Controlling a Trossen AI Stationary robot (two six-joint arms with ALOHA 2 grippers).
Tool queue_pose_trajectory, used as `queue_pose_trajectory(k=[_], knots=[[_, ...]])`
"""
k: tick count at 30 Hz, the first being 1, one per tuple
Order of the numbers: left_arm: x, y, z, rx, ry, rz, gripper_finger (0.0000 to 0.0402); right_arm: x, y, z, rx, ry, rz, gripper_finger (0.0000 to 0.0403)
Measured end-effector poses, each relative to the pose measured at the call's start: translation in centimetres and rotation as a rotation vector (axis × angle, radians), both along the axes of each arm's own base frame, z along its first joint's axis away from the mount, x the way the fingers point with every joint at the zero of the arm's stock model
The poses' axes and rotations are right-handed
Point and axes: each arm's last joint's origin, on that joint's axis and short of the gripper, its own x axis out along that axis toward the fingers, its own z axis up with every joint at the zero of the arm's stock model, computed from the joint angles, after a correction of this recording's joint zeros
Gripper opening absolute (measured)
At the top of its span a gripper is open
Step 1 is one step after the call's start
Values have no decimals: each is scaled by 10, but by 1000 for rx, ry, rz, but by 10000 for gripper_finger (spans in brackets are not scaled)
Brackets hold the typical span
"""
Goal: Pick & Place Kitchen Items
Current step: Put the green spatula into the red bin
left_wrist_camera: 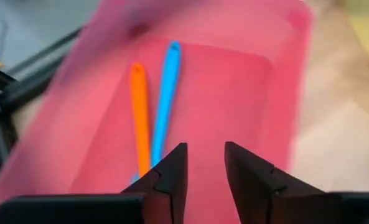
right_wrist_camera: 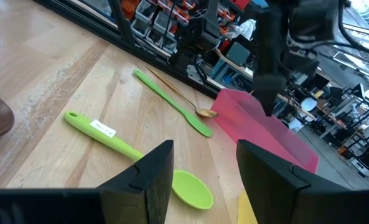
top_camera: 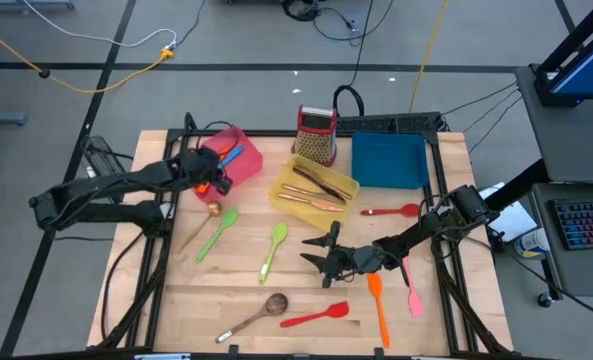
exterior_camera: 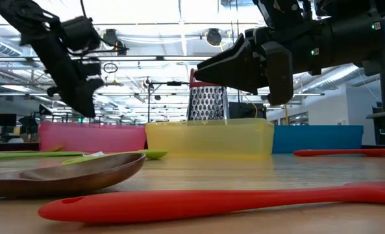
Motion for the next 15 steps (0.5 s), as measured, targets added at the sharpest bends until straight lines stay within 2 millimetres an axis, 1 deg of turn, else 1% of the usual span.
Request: queue_pose_trajectory(k=[3, 6, 10, 12, 15], knots=[[-6, -15, 4, -61, -21, -21, 93, 0, 0, 0, 16, -3, -2, 171], [-11, -29, 5, -170, -56, -67, 80, 0, 0, 0, 21, -4, -2, 171], [-7, -47, 8, -291, -109, -207, 68, 0, 0, 0, 19, -5, -2, 171], [-4, -55, 8, -304, -113, -271, 62, 0, 0, 0, 17, -4, -2, 171], [-3, -68, 6, -345, -93, -313, 51, 0, 0, 0, 19, -5, -2, 171]])
